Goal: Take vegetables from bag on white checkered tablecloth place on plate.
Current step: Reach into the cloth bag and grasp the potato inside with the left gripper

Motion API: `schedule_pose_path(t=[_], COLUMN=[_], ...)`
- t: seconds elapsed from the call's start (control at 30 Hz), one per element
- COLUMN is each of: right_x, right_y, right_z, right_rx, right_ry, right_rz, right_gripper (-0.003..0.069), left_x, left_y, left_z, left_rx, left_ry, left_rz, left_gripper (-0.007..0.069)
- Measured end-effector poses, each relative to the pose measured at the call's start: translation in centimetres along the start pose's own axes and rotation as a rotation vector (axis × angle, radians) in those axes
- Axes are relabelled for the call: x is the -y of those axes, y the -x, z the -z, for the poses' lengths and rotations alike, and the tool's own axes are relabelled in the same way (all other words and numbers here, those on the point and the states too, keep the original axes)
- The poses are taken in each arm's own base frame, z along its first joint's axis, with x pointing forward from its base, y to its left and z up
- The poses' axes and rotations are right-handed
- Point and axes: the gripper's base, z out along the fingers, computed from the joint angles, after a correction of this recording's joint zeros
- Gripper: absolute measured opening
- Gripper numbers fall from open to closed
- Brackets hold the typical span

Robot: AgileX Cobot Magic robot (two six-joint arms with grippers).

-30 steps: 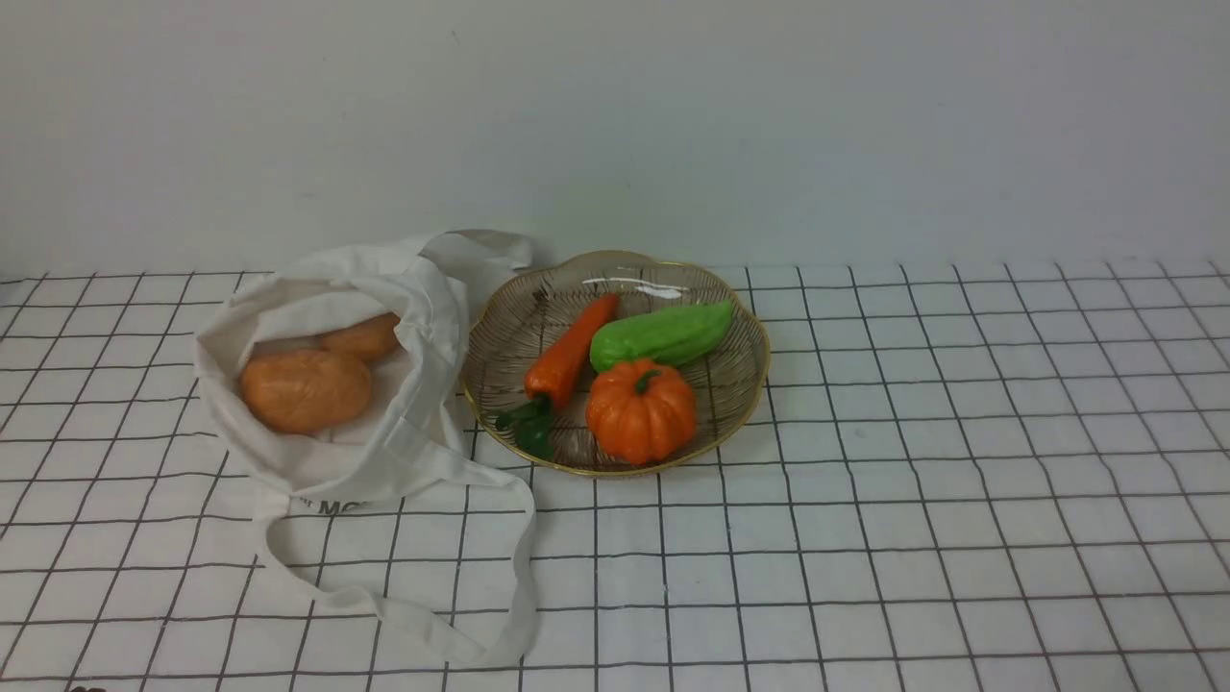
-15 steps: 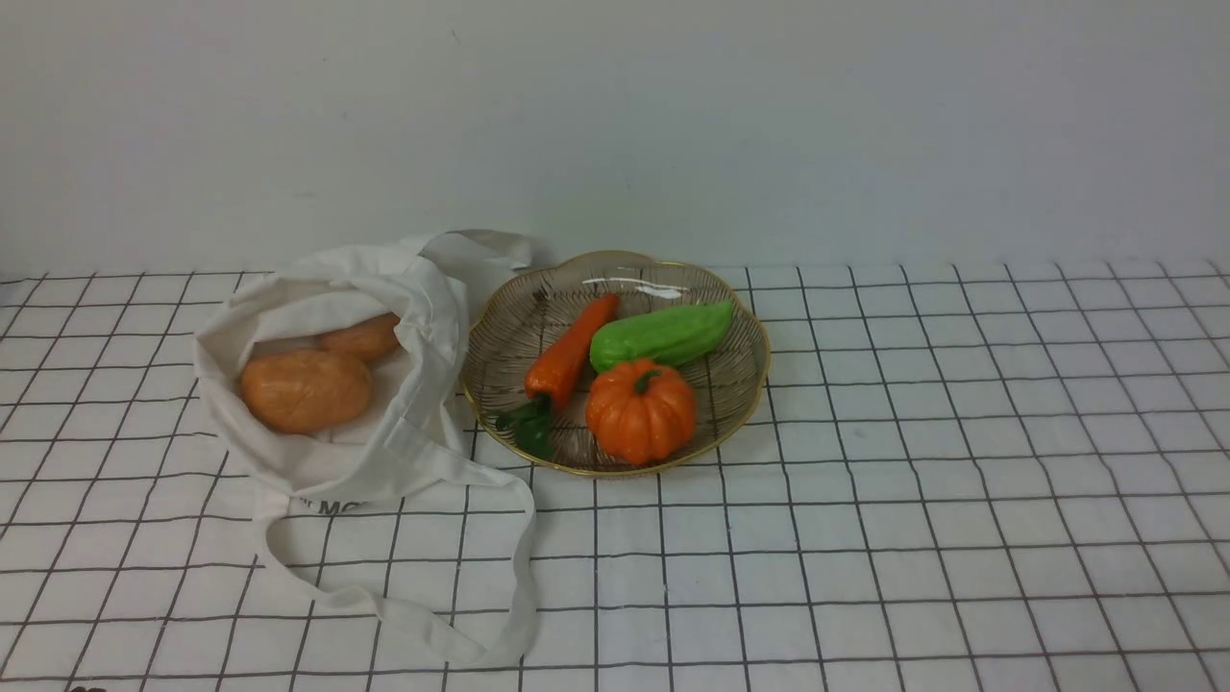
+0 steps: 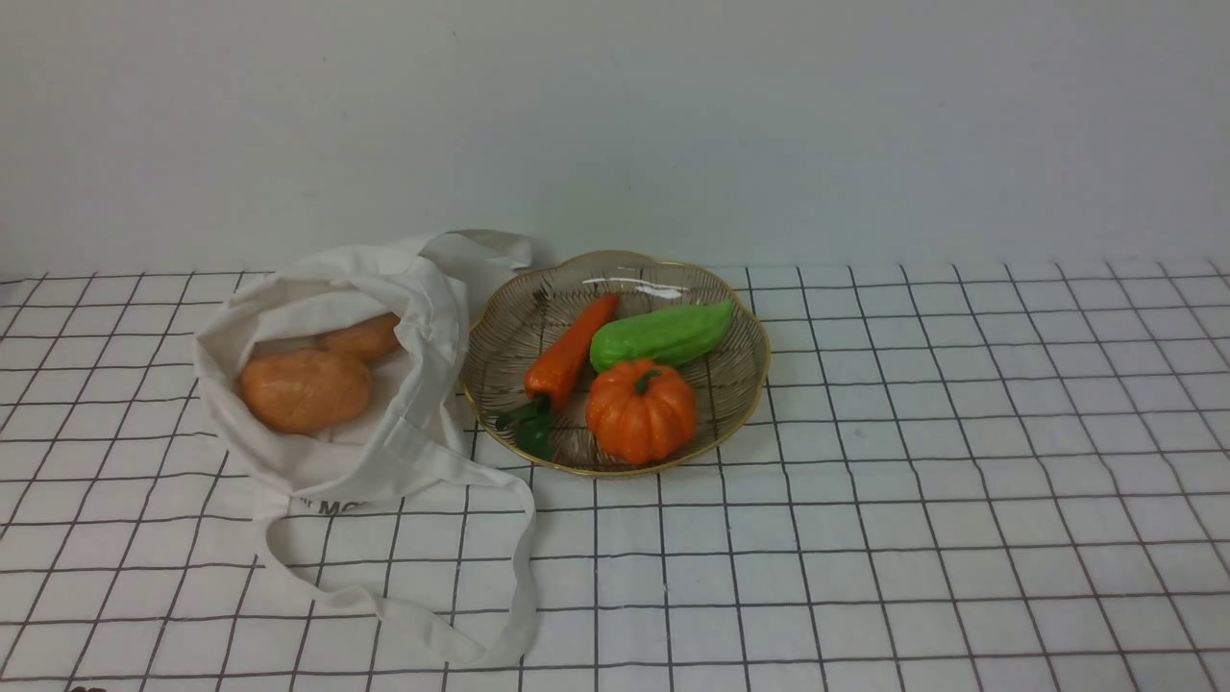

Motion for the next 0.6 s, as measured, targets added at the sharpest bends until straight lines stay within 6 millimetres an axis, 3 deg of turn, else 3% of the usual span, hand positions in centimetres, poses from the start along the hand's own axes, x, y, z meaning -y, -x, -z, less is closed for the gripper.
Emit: schedule_pose_path(t=[0.3, 0.4, 0.43, 0.53, 0.6], right_x=[0.0, 0.0, 0.0, 0.0, 0.0], right_y=[0.0, 0.0, 0.0, 0.0, 0.0], right_z=[0.0, 0.0, 0.0, 0.0, 0.0], right_rx=[0.000, 0.000, 0.000, 0.000, 0.000], right_ry=[0.000, 0.000, 0.000, 0.000, 0.000], right_rz=[0.000, 0.000, 0.000, 0.000, 0.000], right_gripper=[-0.0015, -0.0015, -0.0015, -0.0015, -0.0015], left_x=[0.1, 0.8, 1.2, 2.1, 2.2], left_y=[0.0, 0.1, 0.3, 0.9, 1.2], left_z=[0.0, 0.0, 0.1, 0.3, 0.4], left_rx=[0.001, 0.000, -0.006, -0.024, -0.019], left_ry=[-0.013, -0.085, -0.140, -0.258, -0.298], left_rz=[0.055, 0.342, 0.558, 0.990, 1.117], left_gripper=[-0.0008, -0.0008, -0.0008, -0.0008, -0.0008])
